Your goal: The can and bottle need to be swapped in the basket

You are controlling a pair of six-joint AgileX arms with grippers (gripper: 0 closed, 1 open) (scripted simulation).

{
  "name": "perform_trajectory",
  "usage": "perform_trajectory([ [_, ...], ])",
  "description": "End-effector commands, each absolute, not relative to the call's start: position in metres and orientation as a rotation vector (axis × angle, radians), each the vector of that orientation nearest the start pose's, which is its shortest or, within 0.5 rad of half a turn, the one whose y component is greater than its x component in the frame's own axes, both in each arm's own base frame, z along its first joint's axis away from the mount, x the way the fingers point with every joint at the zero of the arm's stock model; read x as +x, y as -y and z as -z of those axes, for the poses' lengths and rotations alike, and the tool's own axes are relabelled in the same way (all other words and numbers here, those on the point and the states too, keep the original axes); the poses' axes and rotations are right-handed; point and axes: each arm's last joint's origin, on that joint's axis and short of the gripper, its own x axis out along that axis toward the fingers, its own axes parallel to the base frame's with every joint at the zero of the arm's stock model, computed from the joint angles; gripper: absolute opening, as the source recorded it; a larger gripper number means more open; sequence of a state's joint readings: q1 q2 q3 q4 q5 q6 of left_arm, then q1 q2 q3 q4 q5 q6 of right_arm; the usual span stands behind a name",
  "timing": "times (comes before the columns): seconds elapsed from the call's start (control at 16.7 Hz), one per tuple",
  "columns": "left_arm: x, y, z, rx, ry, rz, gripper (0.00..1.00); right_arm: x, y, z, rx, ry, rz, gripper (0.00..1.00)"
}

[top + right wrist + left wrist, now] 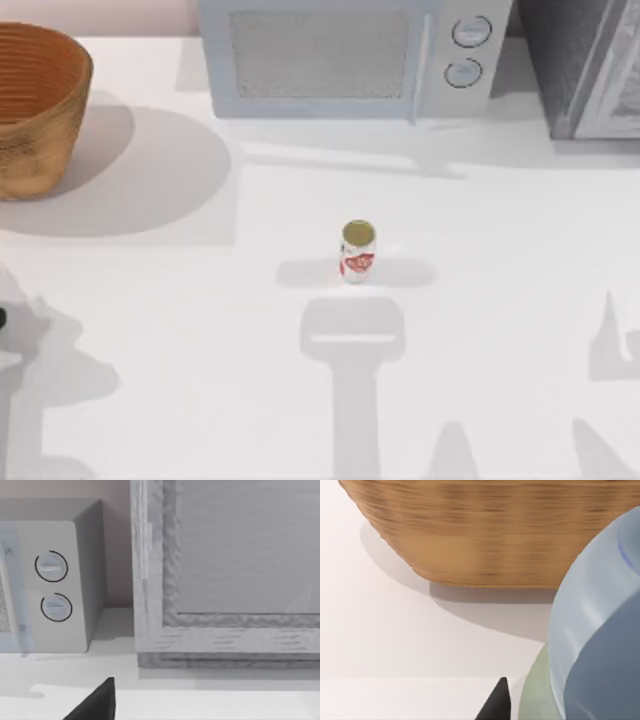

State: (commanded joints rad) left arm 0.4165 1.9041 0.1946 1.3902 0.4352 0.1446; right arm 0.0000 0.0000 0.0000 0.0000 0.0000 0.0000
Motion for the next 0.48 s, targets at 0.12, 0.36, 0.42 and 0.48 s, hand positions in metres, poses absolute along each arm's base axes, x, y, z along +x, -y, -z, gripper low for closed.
perform_trajectory([
  [0.12,0.2136,-0.0809,-0.0676,0.0,-0.284,0.021,0.02,0.1057,0.0012,-0.16,0.0,0.0,0.0,1.0],
  [0.36,0.2136,-0.0809,-0.0676,0.0,-0.284,0.021,0.0,0.1057,0.0012,-0.16,0.0,0.0,0.0,1.0],
  [0.42,0.2136,-0.0809,-0.0676,0.0,-0.284,0.021,0.0,0.1057,0.0012,-0.16,0.0,0.0,0.0,1.0],
  [0.48,0.2136,-0.0809,-0.0676,0.0,-0.284,0.021,0.0,0.1057,0.0012,-0.16,0.0,0.0,0.0,1.0],
])
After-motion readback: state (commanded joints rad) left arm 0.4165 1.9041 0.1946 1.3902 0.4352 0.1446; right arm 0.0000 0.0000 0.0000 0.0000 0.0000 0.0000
